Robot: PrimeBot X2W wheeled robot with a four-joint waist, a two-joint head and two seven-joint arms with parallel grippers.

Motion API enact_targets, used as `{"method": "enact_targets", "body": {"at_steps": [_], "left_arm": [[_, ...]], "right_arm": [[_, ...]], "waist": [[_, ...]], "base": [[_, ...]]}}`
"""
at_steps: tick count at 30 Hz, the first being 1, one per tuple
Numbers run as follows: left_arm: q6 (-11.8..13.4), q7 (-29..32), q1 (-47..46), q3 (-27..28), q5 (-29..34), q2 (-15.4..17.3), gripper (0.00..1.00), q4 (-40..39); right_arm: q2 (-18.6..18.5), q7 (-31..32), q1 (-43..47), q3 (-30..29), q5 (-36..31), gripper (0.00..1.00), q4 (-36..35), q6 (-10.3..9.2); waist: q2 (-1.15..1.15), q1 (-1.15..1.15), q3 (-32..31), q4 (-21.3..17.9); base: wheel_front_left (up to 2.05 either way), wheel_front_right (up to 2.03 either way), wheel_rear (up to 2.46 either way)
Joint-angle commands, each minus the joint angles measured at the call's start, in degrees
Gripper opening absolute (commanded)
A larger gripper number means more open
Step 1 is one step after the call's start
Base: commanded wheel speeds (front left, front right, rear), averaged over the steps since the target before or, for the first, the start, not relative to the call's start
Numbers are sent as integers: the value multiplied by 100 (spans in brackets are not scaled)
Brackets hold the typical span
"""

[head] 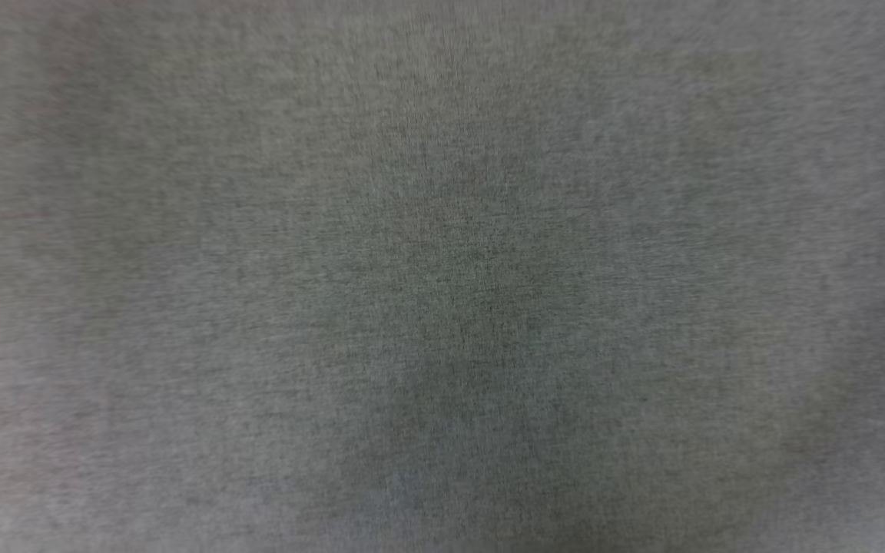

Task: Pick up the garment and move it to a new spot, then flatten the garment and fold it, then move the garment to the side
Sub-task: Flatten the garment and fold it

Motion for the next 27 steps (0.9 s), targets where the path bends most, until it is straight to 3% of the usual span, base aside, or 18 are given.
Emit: {"method": "enact_targets", "body": {"at_steps": [1,8,15,21,26,27], "left_arm": [[-26,-70,-102,24,-9,-5,0,75],[-202,-354,10,80,-116,-30,0,476],[-405,-457,642,284,-295,-73,0,664],[-487,-465,1922,827,-414,-53,0,-101],[-487,-462,3648,1345,-415,-302,0,-954],[-487,-462,3648,1345,-415,-302,0,-954]], "right_arm": [[44,-74,-154,80,29,0,115,-4],[156,-483,-404,666,326,0,910,-4],[99,-954,11,1265,892,0,1474,-4],[-142,-1364,850,1693,1452,0,1458,-4],[-387,-1617,2011,1850,1839,0,1250,-4],[-387,-1617,2011,1850,1839,0,1250,-4]], "waist": [[0,-2,579,-79],[0,-2,888,-47],[0,-2,659,17],[0,-2,143,56],[0,-2,-570,181],[0,-2,-570,181]], "base": [[0,0,0],[0,0,0],[0,0,0],[0,0,0],[0,0,0],[0,0,0]]}}
